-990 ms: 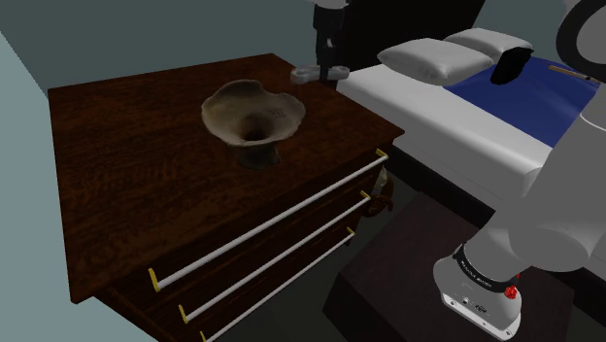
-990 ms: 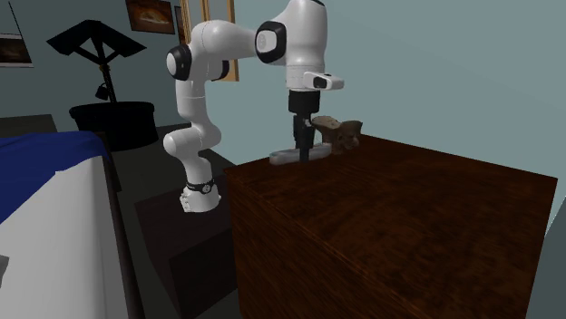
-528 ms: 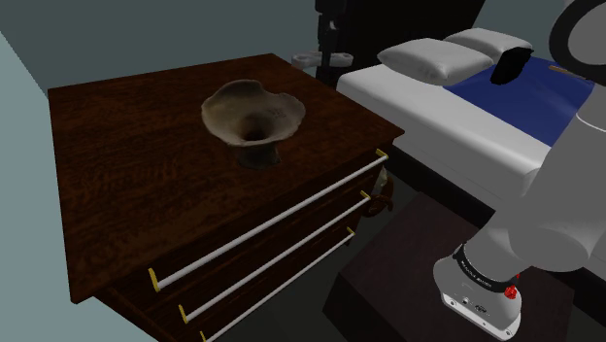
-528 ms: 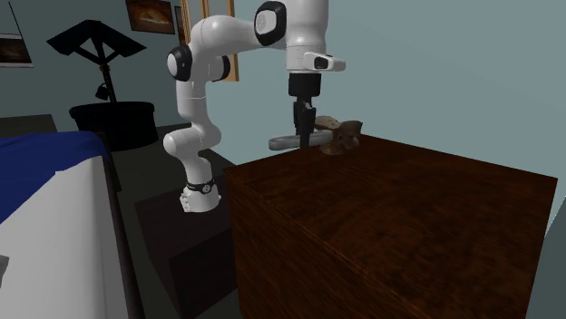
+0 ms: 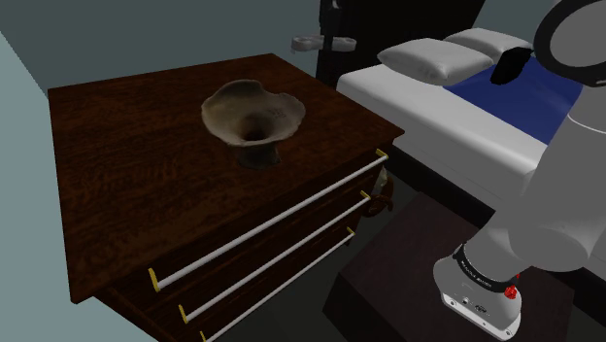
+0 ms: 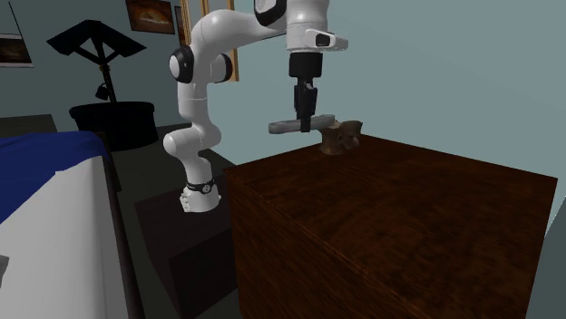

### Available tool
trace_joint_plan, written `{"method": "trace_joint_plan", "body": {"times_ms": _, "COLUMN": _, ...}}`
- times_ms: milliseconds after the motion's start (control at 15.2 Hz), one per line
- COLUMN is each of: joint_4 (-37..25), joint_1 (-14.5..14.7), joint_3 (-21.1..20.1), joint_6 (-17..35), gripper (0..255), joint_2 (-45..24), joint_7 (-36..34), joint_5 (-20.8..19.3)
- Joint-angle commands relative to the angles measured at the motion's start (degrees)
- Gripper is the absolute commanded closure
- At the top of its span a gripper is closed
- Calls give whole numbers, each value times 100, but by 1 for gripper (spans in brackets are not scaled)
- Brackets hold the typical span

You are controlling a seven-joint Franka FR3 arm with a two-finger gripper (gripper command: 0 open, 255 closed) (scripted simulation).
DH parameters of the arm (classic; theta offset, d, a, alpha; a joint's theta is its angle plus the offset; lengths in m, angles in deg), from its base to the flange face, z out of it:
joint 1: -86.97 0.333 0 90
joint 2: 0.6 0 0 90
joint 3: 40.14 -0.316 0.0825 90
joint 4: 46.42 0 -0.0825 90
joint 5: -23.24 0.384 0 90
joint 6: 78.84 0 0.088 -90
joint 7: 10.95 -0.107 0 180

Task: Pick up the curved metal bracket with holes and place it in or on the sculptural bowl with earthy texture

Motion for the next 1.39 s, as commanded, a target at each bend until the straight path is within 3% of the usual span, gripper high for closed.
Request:
{"method": "trace_joint_plan", "body": {"times_ms": 0, "joint_4": -295, "joint_1": -7, "joint_3": 3, "joint_6": -204, "gripper": 255, "joint_2": -91, "joint_7": 8, "joint_5": 6}}
{"method": "trace_joint_plan", "body": {"times_ms": 594, "joint_4": -1972, "joint_1": -46, "joint_3": 11, "joint_6": -1244, "gripper": 255, "joint_2": -729, "joint_7": 37, "joint_5": 45}}
{"method": "trace_joint_plan", "body": {"times_ms": 924, "joint_4": -1339, "joint_1": 436, "joint_3": -209, "joint_6": -1045, "gripper": 255, "joint_2": -304, "joint_7": -627, "joint_5": -36}}
{"method": "trace_joint_plan", "body": {"times_ms": 1320, "joint_4": -1075, "joint_1": 984, "joint_3": -500, "joint_6": -977, "gripper": 255, "joint_2": -121, "joint_7": -1439, "joint_5": -102}}
